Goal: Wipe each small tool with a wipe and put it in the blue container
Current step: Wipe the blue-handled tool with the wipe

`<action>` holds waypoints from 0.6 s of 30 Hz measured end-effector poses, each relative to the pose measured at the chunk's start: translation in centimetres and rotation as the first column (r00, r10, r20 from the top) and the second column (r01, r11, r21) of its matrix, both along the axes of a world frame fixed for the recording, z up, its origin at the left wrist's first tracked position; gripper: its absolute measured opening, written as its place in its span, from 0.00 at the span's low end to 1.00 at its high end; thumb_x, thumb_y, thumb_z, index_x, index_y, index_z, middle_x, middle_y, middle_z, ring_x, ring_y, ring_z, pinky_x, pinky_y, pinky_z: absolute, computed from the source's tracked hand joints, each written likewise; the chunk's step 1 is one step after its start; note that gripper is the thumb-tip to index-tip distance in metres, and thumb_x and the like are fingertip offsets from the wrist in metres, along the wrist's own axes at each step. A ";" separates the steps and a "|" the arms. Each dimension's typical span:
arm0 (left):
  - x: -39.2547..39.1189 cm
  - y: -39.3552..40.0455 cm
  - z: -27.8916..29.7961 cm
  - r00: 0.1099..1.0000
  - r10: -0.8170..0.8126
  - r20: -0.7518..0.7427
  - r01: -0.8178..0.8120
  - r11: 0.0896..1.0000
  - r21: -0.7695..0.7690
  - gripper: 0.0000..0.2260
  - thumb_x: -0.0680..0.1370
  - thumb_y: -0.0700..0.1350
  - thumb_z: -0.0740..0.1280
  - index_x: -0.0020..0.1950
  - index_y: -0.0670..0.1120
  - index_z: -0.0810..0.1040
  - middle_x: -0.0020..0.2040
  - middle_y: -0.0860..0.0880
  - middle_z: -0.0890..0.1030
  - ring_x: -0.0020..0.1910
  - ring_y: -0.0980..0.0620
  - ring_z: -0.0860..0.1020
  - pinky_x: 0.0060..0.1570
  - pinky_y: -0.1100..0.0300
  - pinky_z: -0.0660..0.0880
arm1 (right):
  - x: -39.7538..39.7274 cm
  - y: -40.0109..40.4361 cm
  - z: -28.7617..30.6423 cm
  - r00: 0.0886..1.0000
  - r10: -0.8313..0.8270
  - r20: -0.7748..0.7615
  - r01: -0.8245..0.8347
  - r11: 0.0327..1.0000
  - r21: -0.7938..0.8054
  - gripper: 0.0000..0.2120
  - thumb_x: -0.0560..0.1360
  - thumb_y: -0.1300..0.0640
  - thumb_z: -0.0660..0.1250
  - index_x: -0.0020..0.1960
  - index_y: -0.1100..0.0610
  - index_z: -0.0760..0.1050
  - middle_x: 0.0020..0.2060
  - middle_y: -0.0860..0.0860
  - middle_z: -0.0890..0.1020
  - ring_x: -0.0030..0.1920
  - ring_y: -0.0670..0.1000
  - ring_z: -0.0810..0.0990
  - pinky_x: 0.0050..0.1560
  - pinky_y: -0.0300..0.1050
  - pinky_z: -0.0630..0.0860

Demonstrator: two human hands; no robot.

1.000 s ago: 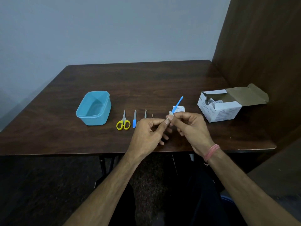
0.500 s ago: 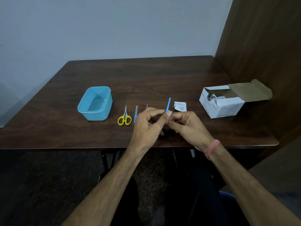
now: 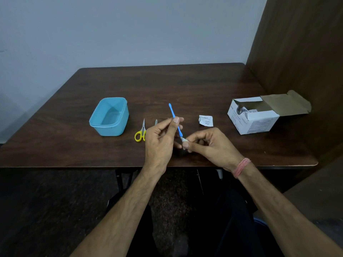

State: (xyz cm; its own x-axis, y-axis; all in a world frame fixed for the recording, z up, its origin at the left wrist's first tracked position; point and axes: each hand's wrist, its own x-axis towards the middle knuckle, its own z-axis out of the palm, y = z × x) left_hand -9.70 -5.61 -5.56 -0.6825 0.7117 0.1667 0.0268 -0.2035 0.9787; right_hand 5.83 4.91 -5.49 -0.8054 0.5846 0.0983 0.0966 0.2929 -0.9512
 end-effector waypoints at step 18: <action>-0.2 0.0 0.3 0.995 0.009 0.102 -0.013 0.999 0.034 0.10 0.88 0.46 0.71 0.62 0.42 0.89 0.47 0.50 0.88 0.40 0.53 0.86 0.36 0.59 0.85 | -0.5 0.0 -0.7 0.990 -0.129 -0.050 0.130 0.992 0.001 0.04 0.81 0.52 0.78 0.49 0.51 0.89 0.40 0.53 0.88 0.38 0.52 0.75 0.42 0.49 0.74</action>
State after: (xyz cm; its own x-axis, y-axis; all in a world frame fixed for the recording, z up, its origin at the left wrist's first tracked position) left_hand -9.90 -5.60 -5.23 -0.7047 0.6992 0.1202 -0.0700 -0.2371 0.9690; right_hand 5.36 4.89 -6.23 -0.7170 0.6831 0.1390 0.0867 0.2852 -0.9545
